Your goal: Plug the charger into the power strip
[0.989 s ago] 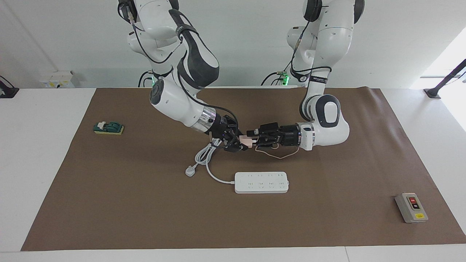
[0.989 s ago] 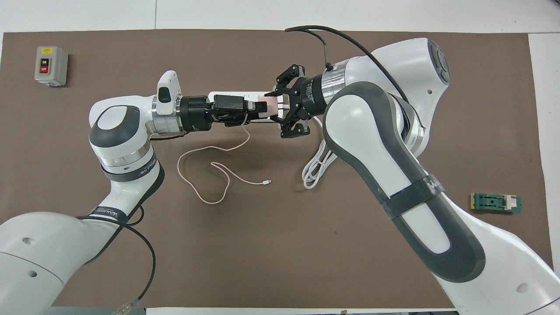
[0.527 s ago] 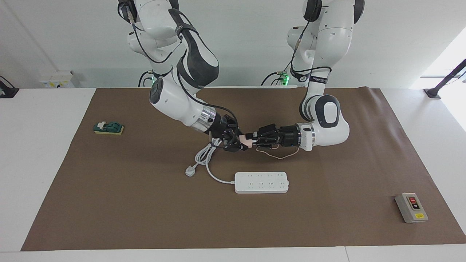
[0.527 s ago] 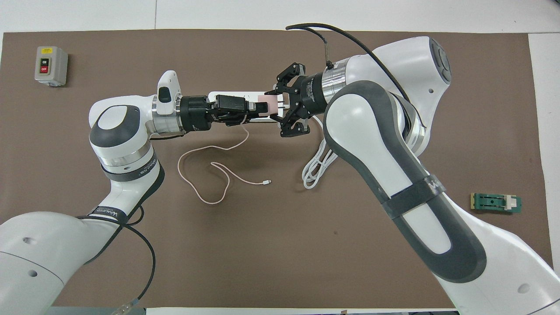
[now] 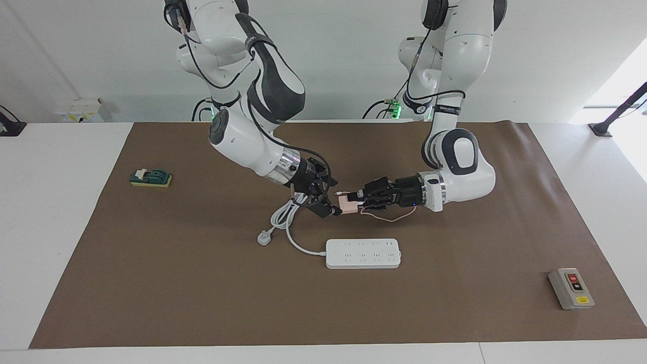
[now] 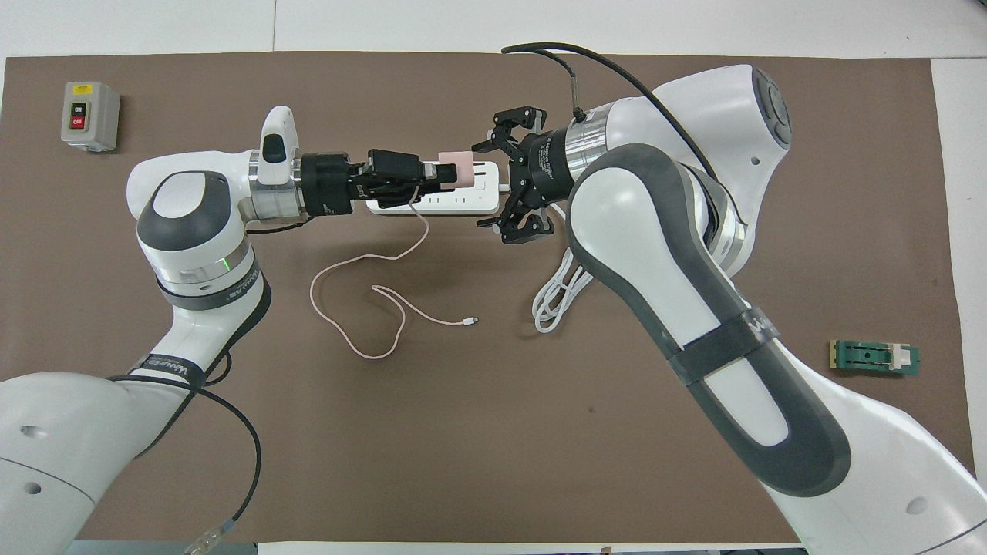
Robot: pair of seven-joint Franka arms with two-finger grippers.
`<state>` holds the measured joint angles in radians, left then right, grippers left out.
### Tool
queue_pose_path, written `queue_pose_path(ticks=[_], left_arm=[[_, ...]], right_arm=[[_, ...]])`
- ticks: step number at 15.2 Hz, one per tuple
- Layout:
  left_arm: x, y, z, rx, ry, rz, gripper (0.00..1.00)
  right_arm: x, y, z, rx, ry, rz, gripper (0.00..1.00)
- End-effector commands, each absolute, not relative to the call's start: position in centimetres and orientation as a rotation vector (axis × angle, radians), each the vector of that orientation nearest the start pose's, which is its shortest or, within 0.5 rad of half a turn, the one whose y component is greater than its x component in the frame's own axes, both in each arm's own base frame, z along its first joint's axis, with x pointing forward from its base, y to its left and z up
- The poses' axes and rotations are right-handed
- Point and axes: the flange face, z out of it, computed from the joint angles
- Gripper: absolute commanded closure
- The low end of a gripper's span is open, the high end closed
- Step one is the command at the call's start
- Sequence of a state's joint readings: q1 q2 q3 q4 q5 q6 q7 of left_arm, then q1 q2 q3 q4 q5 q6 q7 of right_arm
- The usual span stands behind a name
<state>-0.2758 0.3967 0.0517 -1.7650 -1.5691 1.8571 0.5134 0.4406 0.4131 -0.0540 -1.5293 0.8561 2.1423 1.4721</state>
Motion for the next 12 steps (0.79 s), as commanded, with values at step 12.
queue_pose_path(ticks=[12], left_arm=[[58.9,-4.4,52.8,2.625,0.297,-0.264,1.0]], right_arm=[[66.5,16.6,49.6,-1.89,1.758,0.417,0.0]])
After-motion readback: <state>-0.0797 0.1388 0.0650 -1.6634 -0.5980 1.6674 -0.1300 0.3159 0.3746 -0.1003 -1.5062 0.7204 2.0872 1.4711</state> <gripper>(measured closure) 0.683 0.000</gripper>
